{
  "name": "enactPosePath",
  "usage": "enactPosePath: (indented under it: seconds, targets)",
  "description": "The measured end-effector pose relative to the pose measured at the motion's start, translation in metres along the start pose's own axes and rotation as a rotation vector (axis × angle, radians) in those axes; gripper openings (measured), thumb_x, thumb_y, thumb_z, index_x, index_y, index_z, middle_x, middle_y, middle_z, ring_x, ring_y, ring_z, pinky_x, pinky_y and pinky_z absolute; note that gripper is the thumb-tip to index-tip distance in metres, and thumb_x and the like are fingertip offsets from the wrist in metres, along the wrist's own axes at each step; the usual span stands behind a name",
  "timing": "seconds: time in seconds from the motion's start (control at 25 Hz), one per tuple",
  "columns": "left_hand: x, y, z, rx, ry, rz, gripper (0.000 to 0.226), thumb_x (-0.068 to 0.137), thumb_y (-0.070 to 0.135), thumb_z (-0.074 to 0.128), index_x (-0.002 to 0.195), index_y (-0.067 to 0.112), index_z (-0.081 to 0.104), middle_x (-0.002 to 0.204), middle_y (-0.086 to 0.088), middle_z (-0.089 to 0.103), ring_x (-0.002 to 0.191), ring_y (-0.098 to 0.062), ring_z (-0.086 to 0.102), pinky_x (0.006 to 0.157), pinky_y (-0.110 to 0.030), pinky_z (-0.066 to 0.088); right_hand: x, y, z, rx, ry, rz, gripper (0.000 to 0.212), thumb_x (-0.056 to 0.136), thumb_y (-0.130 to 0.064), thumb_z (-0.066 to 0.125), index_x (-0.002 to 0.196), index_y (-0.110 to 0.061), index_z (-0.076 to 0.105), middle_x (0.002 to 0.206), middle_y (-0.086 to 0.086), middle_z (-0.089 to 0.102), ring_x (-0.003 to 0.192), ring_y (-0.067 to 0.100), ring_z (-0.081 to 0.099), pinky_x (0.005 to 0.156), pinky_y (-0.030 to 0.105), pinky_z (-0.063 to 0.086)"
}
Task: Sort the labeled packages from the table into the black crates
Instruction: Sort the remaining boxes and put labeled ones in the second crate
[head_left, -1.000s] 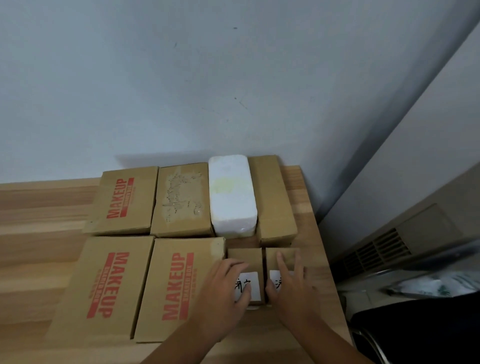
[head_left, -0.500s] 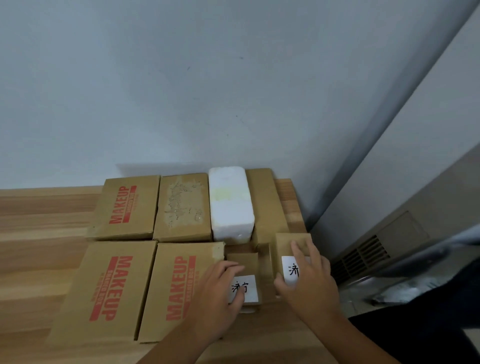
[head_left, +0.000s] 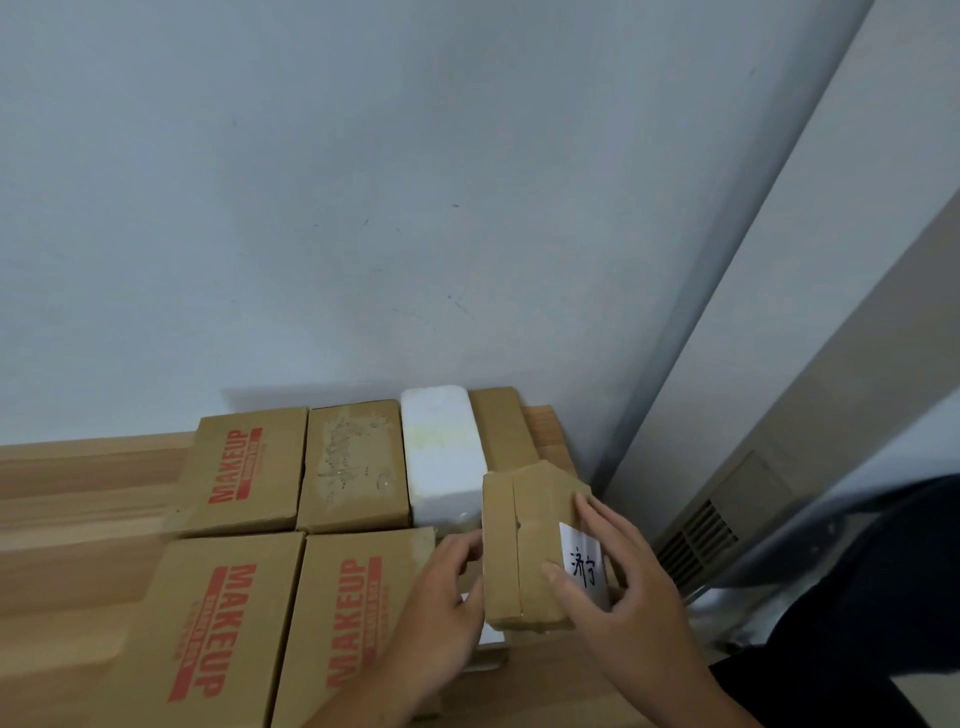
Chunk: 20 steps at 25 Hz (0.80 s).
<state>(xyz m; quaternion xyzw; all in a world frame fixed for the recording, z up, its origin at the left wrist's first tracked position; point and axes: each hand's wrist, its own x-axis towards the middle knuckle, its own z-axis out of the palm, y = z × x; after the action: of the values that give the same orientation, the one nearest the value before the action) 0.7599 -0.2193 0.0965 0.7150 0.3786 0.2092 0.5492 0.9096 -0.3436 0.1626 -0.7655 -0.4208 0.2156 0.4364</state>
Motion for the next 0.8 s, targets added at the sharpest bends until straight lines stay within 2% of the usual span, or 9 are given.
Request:
enactPosePath:
  seconds: [0.08,0.16,0.28,0.36,0.44,0.52,0.6,0.72,0.8]
  targets:
    - [-0.005,0.0,-0.004,-0.137,0.003,-0.053,0.027,0.102,0.039,0.059,0.126,0.05,0.061,0.121,0.024,0.068,0.112,0.005,0.063,0.099,-0.032,0.054,-0.003,0.0,0.003,0.25,-0.011,0.101,0.073,0.074,-0.057,0.079,0.14,-0.056,0.048,0.137,-0.031,0.054,0.115,-0.014,0.056,0.076,0.009,0.055]
    - [-0.01,-0.002,-0.009,-0.193,0.03,-0.092,0.024,0.104,0.043,0.054,0.124,0.054,0.062,0.119,0.027,0.069,0.111,0.007,0.063,0.097,-0.029,0.051,-0.002,0.002,0.01,0.516,-0.039,0.257,0.062,0.07,-0.058,0.081,0.128,-0.059,0.059,0.12,-0.023,0.068,0.103,-0.002,0.069,0.069,0.021,0.061]
    - [-0.017,-0.002,-0.017,-0.277,0.07,-0.138,0.023,0.104,0.046,0.052,0.12,0.058,0.064,0.116,0.03,0.069,0.11,0.009,0.063,0.091,-0.02,0.053,0.008,0.012,0.03,0.738,-0.023,0.485,0.039,0.093,-0.027,0.065,0.129,-0.04,0.064,0.121,-0.001,0.069,0.108,0.027,0.068,0.067,0.042,0.06]
    - [-0.023,0.0,-0.023,-0.324,0.116,-0.133,0.022,0.102,0.041,0.058,0.115,0.057,0.066,0.109,0.025,0.072,0.103,0.005,0.068,0.078,-0.014,0.055,0.004,0.016,0.038,0.744,-0.03,0.493,0.04,0.101,-0.014,0.055,0.134,-0.035,0.062,0.128,0.002,0.066,0.117,0.026,0.064,0.074,0.04,0.056]
    - [-0.029,0.001,-0.031,-0.32,0.149,-0.111,0.023,0.101,0.036,0.062,0.117,0.052,0.067,0.106,0.019,0.075,0.097,-0.001,0.072,0.072,-0.016,0.057,-0.001,0.015,0.045,0.601,-0.047,0.379,0.043,0.101,-0.02,0.06,0.129,-0.053,0.062,0.124,-0.017,0.07,0.112,0.002,0.067,0.078,0.025,0.054]
    - [-0.037,0.0,-0.039,-0.301,0.172,-0.108,0.023,0.1,0.037,0.064,0.12,0.047,0.065,0.105,0.019,0.075,0.093,-0.003,0.074,0.07,-0.019,0.059,-0.009,0.014,0.047,0.5,-0.027,0.288,0.047,0.096,-0.025,0.068,0.126,-0.06,0.059,0.119,-0.023,0.069,0.103,-0.01,0.066,0.074,0.018,0.055]
    - [-0.047,-0.003,-0.049,-0.277,0.205,-0.097,0.023,0.099,0.036,0.066,0.119,0.046,0.064,0.103,0.022,0.074,0.09,-0.003,0.073,0.068,-0.019,0.058,-0.012,0.015,0.056,0.444,-0.016,0.254,0.043,0.096,-0.022,0.068,0.121,-0.057,0.064,0.121,-0.018,0.068,0.1,-0.003,0.068,0.075,0.022,0.059]
    - [-0.065,-0.013,-0.061,-0.25,0.232,-0.086,0.026,0.098,0.033,0.067,0.123,0.041,0.065,0.105,0.014,0.075,0.092,-0.005,0.074,0.071,-0.023,0.06,-0.018,0.005,0.077,0.392,-0.061,0.262,0.031,0.099,-0.024,0.064,0.119,-0.047,0.069,0.125,-0.008,0.07,0.106,0.004,0.067,0.089,0.033,0.058]
    - [-0.076,-0.02,-0.071,-0.242,0.252,-0.09,0.029,0.098,0.031,0.068,0.127,0.037,0.065,0.11,0.012,0.075,0.093,-0.006,0.074,0.073,-0.025,0.06,-0.025,-0.004,0.09,0.431,-0.135,0.289,0.025,0.097,-0.035,0.066,0.12,-0.044,0.068,0.117,-0.015,0.075,0.102,0.0,0.071,0.079,0.023,0.06]
